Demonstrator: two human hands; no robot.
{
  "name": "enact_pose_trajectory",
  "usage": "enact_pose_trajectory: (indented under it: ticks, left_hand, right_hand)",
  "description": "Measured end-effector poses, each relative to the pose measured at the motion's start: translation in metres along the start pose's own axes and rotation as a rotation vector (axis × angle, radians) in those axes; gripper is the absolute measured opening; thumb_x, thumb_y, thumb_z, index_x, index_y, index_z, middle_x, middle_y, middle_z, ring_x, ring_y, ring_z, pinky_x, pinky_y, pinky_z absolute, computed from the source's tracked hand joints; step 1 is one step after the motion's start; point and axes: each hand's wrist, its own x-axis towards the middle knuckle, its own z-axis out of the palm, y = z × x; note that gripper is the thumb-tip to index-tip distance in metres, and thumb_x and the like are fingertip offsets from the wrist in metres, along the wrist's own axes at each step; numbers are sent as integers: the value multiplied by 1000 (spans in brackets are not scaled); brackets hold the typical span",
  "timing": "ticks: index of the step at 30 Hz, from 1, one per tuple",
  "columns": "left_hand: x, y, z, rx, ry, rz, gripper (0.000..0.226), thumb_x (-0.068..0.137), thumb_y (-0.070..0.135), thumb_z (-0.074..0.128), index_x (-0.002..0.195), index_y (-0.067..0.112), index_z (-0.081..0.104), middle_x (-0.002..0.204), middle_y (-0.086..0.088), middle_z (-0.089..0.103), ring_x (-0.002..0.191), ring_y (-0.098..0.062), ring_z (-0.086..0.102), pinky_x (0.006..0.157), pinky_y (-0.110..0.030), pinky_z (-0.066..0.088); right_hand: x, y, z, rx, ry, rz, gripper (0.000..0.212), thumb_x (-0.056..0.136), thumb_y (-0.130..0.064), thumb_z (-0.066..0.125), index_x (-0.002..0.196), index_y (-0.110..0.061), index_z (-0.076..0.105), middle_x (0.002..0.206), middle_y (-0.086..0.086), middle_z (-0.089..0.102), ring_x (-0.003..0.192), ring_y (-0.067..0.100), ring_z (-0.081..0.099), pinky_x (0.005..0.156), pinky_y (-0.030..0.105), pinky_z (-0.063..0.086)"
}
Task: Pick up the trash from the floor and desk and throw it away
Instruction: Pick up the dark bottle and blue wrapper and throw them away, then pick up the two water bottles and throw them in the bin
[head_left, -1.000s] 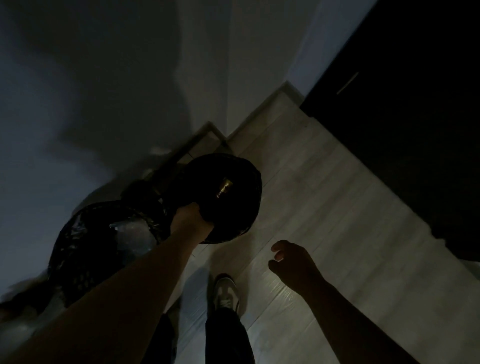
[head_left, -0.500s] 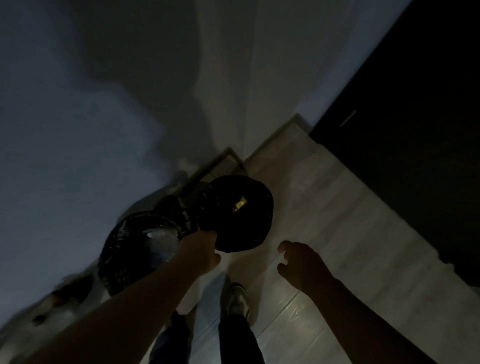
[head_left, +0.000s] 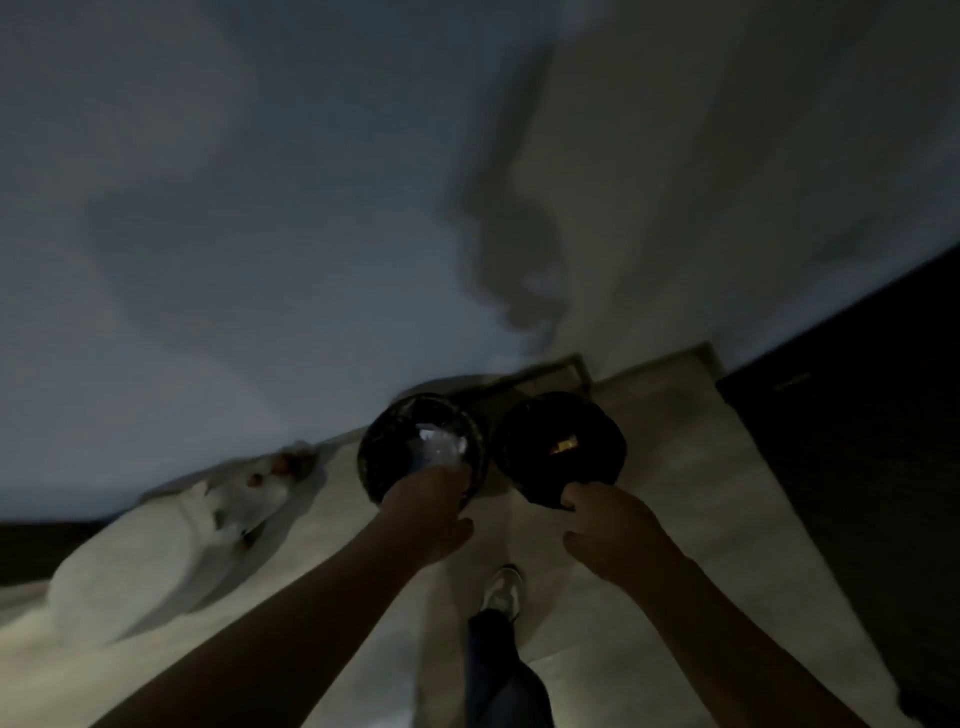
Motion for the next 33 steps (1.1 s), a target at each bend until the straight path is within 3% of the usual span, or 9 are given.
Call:
enact_pose_trajectory:
  ticks: [4, 5, 7, 9, 10, 14, 18, 21, 33]
  left_hand:
    - [-72, -44, -13, 49, 67, -109, 50, 89, 33, 55, 136, 20, 43, 129, -6, 52, 115, -24, 54, 91, -31, 45]
    - [-93, -56, -13, 36, 90, -146, 50, 90, 34, 54, 136, 20, 43, 128, -6, 52, 115, -24, 53, 91, -31, 44]
    - [-138, -82, -8, 1, 131, -222, 48, 90, 35, 53, 134, 19, 43, 126, -7, 51, 113, -25, 53, 90, -32, 43]
    - [-188, -108, 3, -46, 166, -307, 46, 90, 36, 52, 131, 17, 44, 123, -8, 51, 111, -26, 53, 89, -32, 44]
    - [-215, -120, 11, -75, 186, -351, 45, 90, 37, 52, 129, 16, 45, 122, -8, 52, 110, -26, 53, 90, -33, 45]
    - [-330, -158, 51, -203, 283, -505, 47, 90, 37, 53, 131, 18, 45, 124, -5, 53, 113, -23, 53, 94, -35, 45]
    - [-456, -187, 89, -310, 427, -663, 49, 90, 39, 55, 134, 21, 43, 125, -1, 54, 112, -20, 54, 92, -31, 45]
    - [-551, -204, 117, -362, 525, -806, 49, 89, 40, 55, 133, 23, 44, 123, 2, 56, 108, -18, 56, 90, -29, 46]
    - [-776, -252, 188, -558, 823, -1273, 44, 88, 41, 54, 130, 28, 48, 120, 9, 58, 106, -11, 57, 80, -20, 39]
  right_hand:
    - [-11, -70, -11, -177, -32, -166, 4, 94, -25, 50, 97, -26, 47, 97, -1, 49, 85, 14, 52, 66, 24, 39]
    - [-15, -89, -10, -199, -23, -210, 11, 94, -25, 49, 87, -30, 42, 88, -5, 44, 76, 9, 46, 59, 21, 33]
    - [-21, -130, -8, -252, -43, -309, 9, 94, -25, 49, 102, -26, 47, 101, -2, 49, 89, 13, 51, 67, 23, 37]
    - [-31, -176, 0, -327, -107, -369, 33, 94, -23, 49, 127, -16, 43, 126, 5, 49, 114, 23, 50, 91, 30, 41]
    - [-41, -201, 5, -352, -134, -393, 33, 94, -21, 49, 126, -15, 44, 127, 7, 49, 115, 25, 51, 93, 32, 42]
    - [-95, -290, 46, -449, -62, -551, 21, 88, -25, 55, 107, -16, 51, 121, 8, 55, 115, 25, 52, 85, 29, 46]
    - [-164, -381, 100, -532, -48, -764, 33, 85, -27, 57, 117, -18, 56, 117, 3, 60, 107, 20, 58, 79, 24, 44]
    - [-215, -449, 141, -583, -55, -947, 28, 82, -27, 57, 109, -18, 57, 109, 2, 61, 101, 20, 59, 66, 25, 36]
    - [-364, -677, 268, -718, -95, -1499, 44, 85, -32, 58, 127, -26, 51, 119, -4, 59, 105, 14, 56, 85, 26, 46]
